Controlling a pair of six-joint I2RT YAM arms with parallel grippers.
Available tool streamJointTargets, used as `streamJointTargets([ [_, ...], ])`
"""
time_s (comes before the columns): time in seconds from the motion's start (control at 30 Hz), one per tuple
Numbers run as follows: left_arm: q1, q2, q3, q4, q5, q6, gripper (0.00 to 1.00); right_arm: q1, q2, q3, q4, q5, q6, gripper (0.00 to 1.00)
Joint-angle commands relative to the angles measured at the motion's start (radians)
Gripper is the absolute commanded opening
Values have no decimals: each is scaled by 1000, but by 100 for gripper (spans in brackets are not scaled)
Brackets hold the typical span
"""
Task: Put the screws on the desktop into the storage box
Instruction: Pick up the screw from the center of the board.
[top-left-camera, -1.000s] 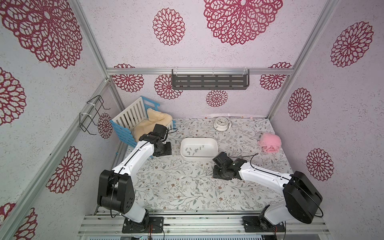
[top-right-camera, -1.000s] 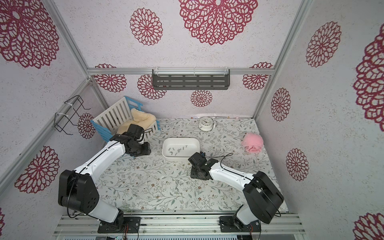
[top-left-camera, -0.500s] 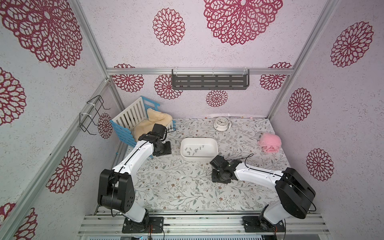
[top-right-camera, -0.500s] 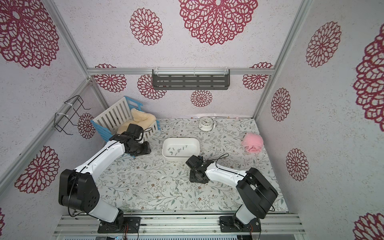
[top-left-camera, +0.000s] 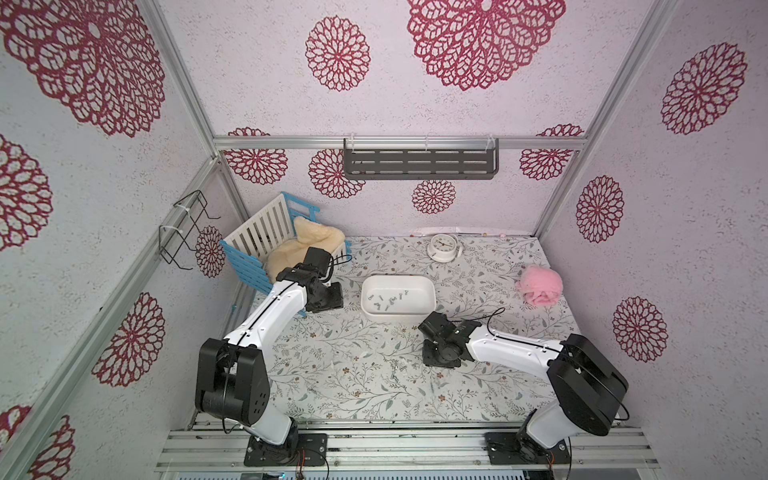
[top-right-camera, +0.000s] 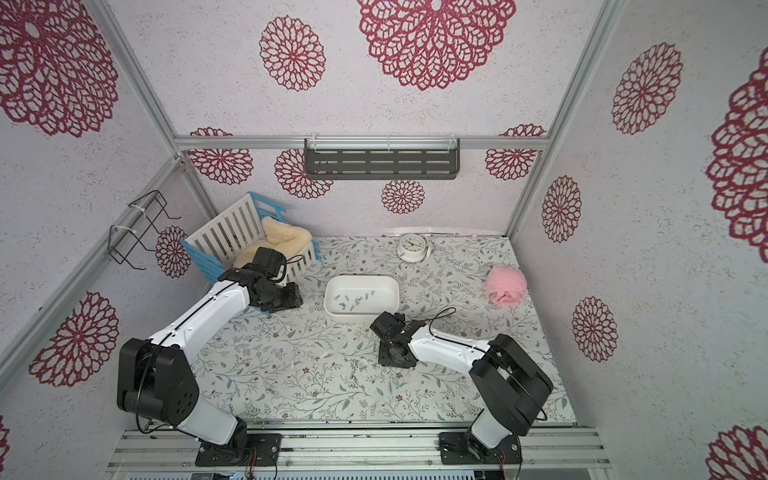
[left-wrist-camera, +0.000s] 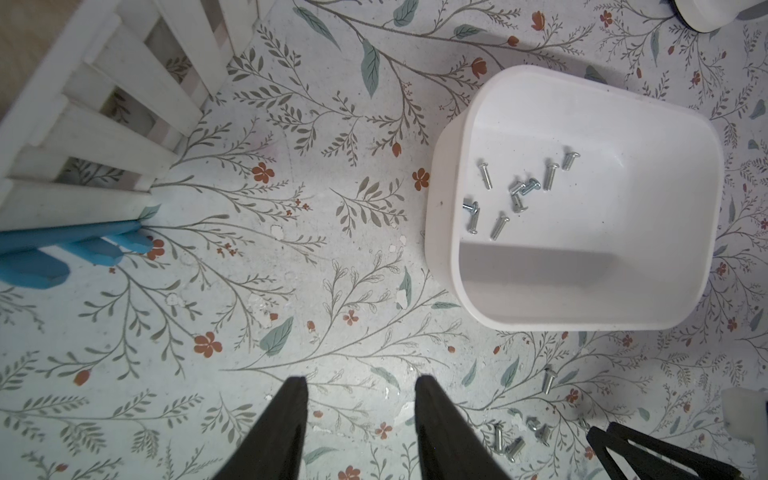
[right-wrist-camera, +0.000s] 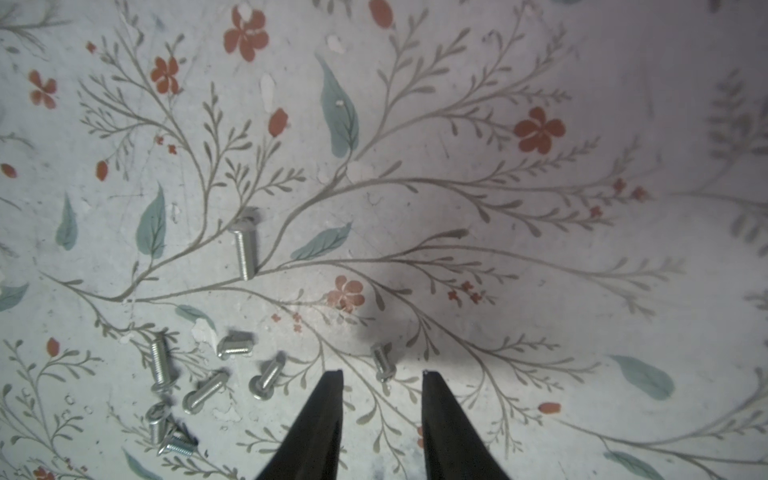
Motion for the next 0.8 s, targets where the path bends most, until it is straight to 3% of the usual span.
streamJointTargets([
  [0.0,11,-5,0,15,4,0,48,9,14,3,-2,9,8,36],
  [0.77,24,9,-3,15,0,-4,48,9,92,9,40,-10,-14,28],
])
